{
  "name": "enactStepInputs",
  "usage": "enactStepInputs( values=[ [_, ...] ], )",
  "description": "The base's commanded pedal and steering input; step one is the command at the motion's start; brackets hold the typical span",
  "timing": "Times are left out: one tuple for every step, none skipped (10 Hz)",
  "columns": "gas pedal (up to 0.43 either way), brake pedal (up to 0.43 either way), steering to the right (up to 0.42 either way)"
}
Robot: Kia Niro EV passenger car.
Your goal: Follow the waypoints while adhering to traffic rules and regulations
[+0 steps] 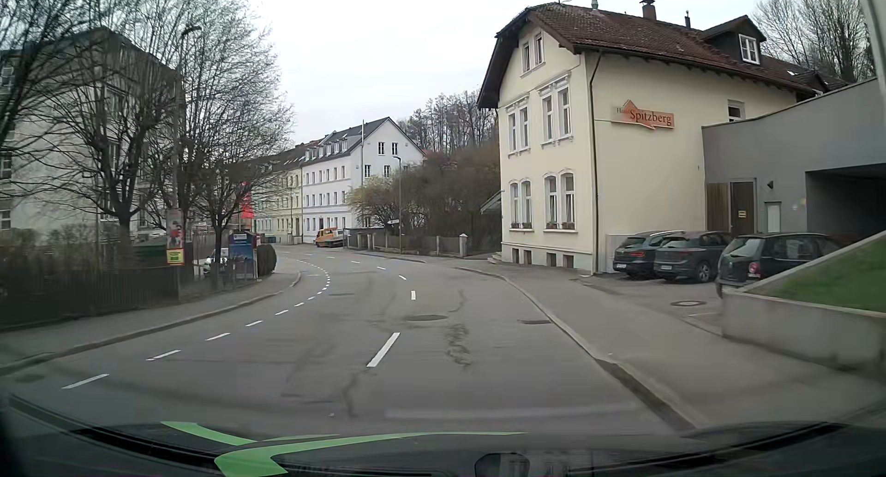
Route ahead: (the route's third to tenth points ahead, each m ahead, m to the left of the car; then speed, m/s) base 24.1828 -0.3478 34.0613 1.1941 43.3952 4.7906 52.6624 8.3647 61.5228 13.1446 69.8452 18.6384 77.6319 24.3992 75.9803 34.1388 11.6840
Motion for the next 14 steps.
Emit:
enactStepInputs(
  values=[
    [0.0,0.012,0.002],
    [0.0,0.0,0.0],
    [0.0,0.006,-0.005],
    [0.0,0.006,-0.01],
    [0.0,0.0,-0.012],
    [0.0,0.0,-0.012],
    [0.0,0.0,-0.016],
    [0.0,0.0,-0.02],
    [0.0,0.0,-0.024],
    [0.0,0.0,-0.028],
    [0.0,0.0,-0.041],
    [0.0,0.0,-0.046],
    [0.0,0.0,-0.047],
    [0.0,0.0,-0.049]
  ],
)
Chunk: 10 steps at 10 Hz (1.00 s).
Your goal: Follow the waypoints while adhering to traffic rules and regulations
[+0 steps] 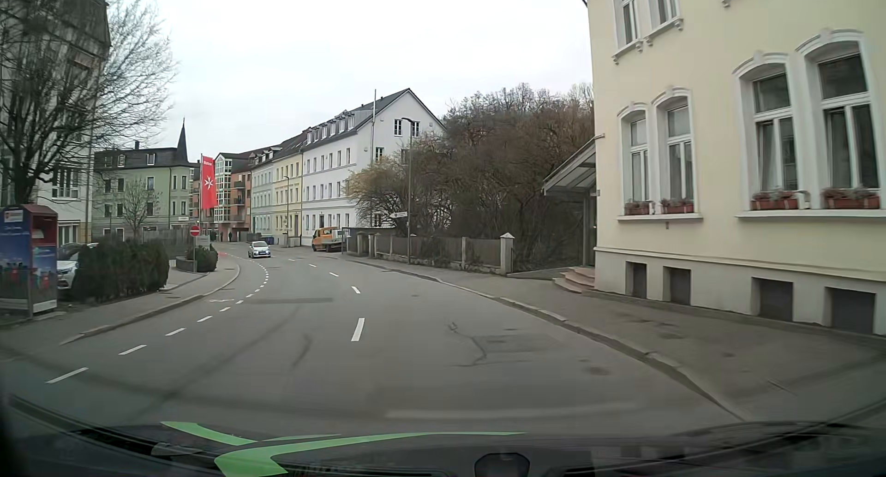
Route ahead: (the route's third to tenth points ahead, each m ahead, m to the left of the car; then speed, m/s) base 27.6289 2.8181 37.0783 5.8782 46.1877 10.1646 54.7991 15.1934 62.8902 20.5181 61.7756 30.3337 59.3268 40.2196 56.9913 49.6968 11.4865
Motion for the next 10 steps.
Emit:
enactStepInputs(
  values=[
    [0.0,0.0,-0.049],
    [0.0,0.0,-0.05],
    [0.0,0.0,-0.053],
    [0.0,0.0,-0.054],
    [0.0,0.0,-0.054],
    [0.0,0.0,-0.054],
    [0.0,0.0,-0.054],
    [0.0,0.0,-0.054],
    [0.0,0.0,-0.055],
    [0.0,0.0,-0.056]
  ],
)
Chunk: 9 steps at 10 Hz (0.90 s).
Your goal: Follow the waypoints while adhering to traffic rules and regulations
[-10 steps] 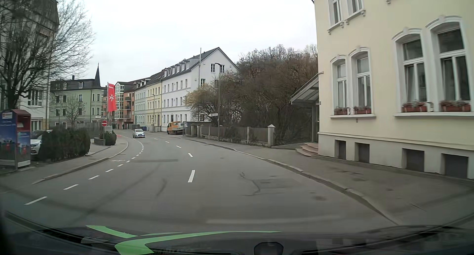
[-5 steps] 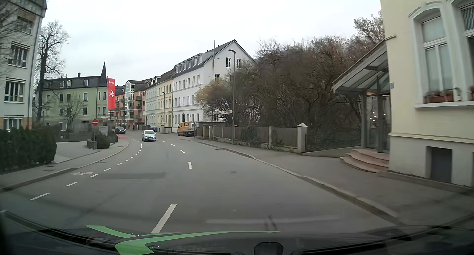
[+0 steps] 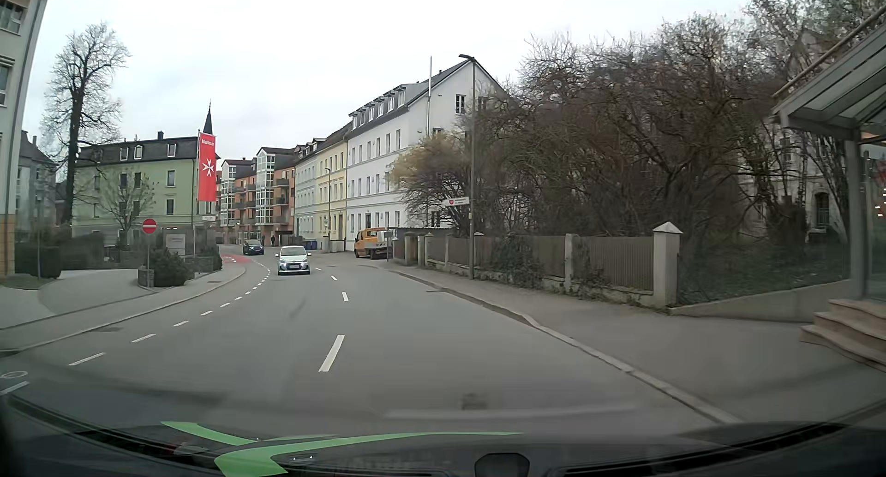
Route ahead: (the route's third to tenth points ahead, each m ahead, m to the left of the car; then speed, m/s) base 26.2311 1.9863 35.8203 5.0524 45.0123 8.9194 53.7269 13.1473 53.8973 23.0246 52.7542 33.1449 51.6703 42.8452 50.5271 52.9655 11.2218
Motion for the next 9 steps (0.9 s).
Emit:
enactStepInputs(
  values=[
    [0.0,0.0,-0.058],
    [0.0,0.0,-0.06],
    [0.0,0.0,-0.06],
    [0.0,0.0,-0.06],
    [0.0,0.0,-0.06],
    [0.0,0.0,-0.06],
    [0.0,0.0,-0.06],
    [0.0,0.0,-0.059],
    [0.0,0.043,-0.058]
  ],
)
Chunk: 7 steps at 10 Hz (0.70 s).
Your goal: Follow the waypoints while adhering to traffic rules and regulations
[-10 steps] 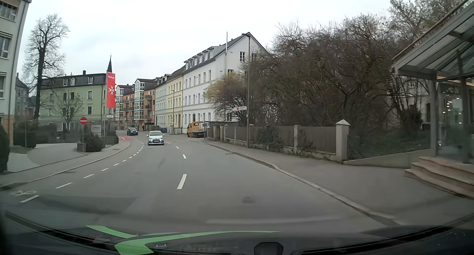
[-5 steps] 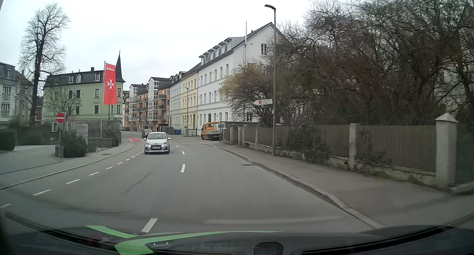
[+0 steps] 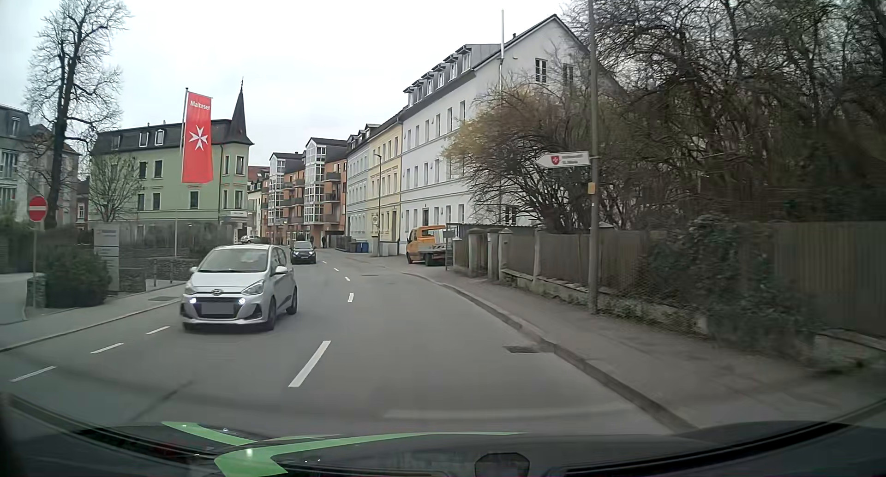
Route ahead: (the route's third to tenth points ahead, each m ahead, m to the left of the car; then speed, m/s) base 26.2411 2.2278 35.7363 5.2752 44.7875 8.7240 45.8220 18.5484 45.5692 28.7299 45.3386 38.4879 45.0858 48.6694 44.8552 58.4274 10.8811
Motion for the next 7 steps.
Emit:
enactStepInputs(
  values=[
    [0.0,0.098,-0.056],
    [0.0,0.122,-0.055],
    [0.0,0.134,-0.053],
    [0.0,0.152,-0.051],
    [0.0,0.171,-0.049],
    [0.0,0.177,-0.046],
    [0.0,0.183,-0.041]
  ],
)
